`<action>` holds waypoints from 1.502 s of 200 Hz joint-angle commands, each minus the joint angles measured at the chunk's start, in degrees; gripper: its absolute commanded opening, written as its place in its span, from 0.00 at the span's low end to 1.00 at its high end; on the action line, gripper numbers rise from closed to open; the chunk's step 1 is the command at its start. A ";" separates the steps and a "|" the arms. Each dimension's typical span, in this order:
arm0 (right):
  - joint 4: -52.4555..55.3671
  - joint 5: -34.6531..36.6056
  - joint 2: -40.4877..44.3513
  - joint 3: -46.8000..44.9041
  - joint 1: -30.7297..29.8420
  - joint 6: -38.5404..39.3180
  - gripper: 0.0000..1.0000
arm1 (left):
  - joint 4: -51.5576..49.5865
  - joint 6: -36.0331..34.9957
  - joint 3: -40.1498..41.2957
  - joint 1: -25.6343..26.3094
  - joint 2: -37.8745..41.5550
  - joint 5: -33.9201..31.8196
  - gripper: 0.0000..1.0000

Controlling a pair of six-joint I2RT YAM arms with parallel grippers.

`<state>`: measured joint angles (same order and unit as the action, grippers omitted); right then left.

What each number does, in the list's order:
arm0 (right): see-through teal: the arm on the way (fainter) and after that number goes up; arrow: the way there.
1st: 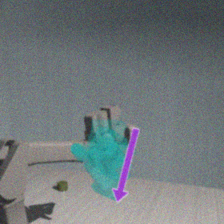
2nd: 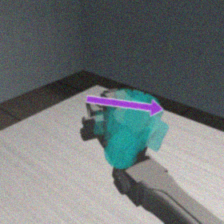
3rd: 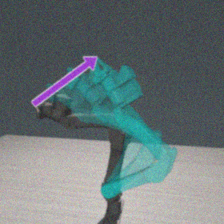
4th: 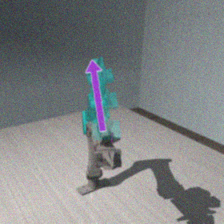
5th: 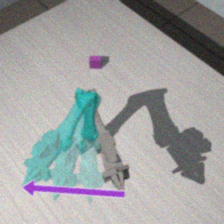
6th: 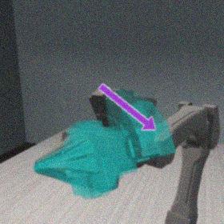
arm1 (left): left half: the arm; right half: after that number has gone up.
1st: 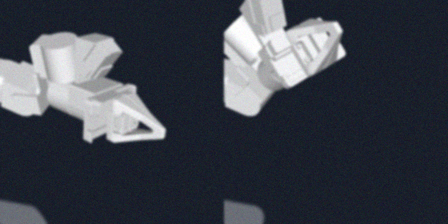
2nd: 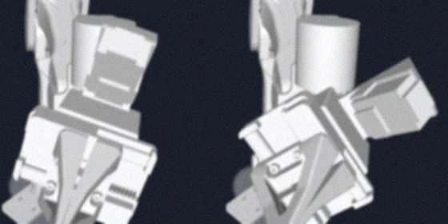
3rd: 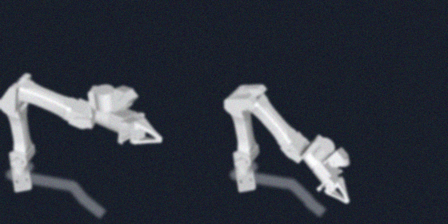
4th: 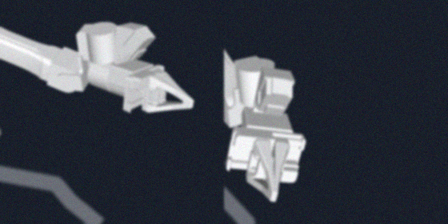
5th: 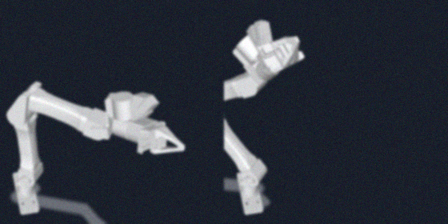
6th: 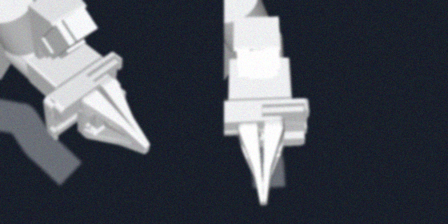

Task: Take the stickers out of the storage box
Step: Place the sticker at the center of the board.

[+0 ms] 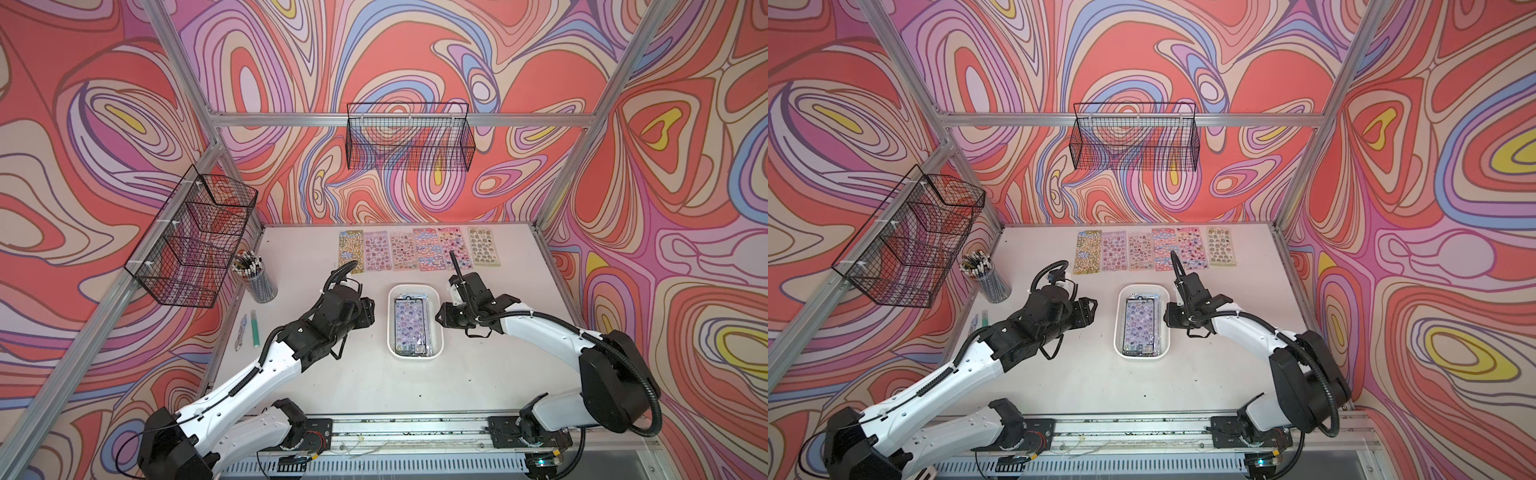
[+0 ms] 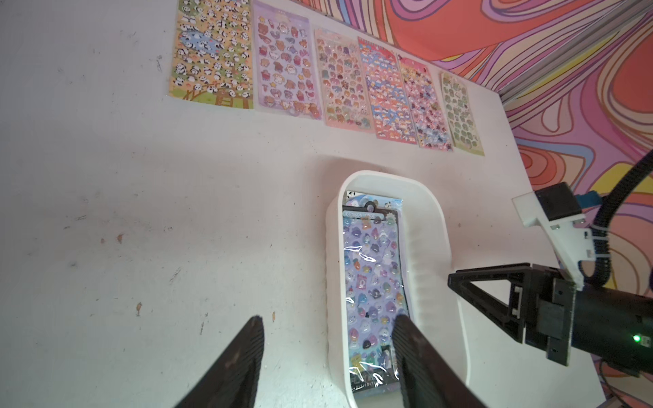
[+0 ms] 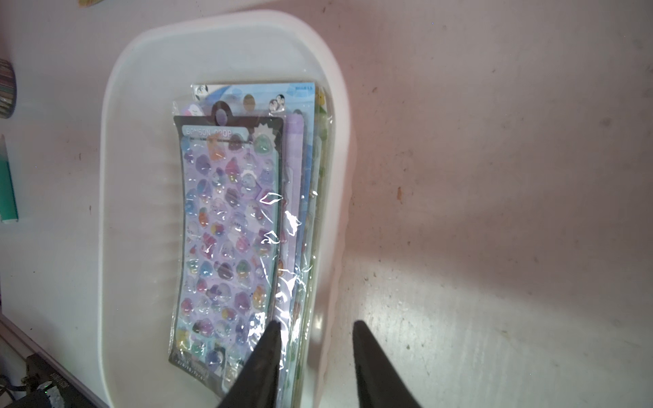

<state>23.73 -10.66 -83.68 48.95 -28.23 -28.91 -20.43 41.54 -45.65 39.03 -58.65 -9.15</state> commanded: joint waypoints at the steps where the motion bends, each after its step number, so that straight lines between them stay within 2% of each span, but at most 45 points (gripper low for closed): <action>1: -1.10 1.62 -1.08 -0.94 -0.45 -1.53 0.29 | -3.37 -2.16 -1.59 0.00 -0.82 0.73 0.57; 23: -2.04 1.11 -1.31 -0.96 -0.51 -2.64 0.19 | -2.86 -2.05 -2.21 0.00 -2.85 3.79 0.54; 43: -3.77 -0.41 -2.04 -1.26 -0.53 -3.84 0.15 | -1.55 -1.66 -2.65 0.39 -5.01 6.33 0.50; 70: -4.92 -1.56 -3.70 -1.43 -0.81 -4.31 0.16 | -1.01 -1.71 -4.29 1.81 -7.94 7.65 0.49; 88: -4.33 -0.31 -4.09 -1.02 -1.19 -3.85 0.20 | -1.38 -2.03 -5.87 2.59 -9.09 7.57 0.49; 110: -3.69 0.55 -4.40 -0.85 -1.36 -3.52 0.20 | -1.95 -2.58 -7.32 2.85 -9.33 7.23 0.49; 152: -5.50 -0.63 -6.05 -1.31 -1.36 -4.12 0.04 | -2.98 -2.95 -8.67 2.99 -8.83 7.01 0.49; 174: -6.34 -1.33 -6.50 -1.55 -1.37 -4.14 0.02 | -3.62 -3.06 -8.93 2.99 -7.76 6.52 0.49; 197: -9.21 -3.56 -6.69 -2.71 -1.30 -4.66 0.00 | -4.21 -3.43 -9.10 2.96 -6.36 5.68 0.49; 243: -21.05 -13.56 -8.33 -7.15 -1.30 -8.28 0.00 | -4.87 -3.64 -9.02 2.94 -4.94 5.16 0.49; 267: -19.41 -9.92 -7.01 -6.23 -1.30 -8.02 0.00 | -5.03 -3.57 -9.02 2.92 -4.31 5.28 0.49; 300: -11.70 -3.15 -4.25 -2.69 -1.35 -5.67 0.00 | -5.28 -3.41 -9.39 2.99 -4.93 6.01 0.48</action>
<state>6.50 -19.55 -90.08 43.48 -29.34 -35.70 -24.32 38.96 -53.39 41.69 -63.79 -3.01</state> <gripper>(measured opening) 0.061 0.482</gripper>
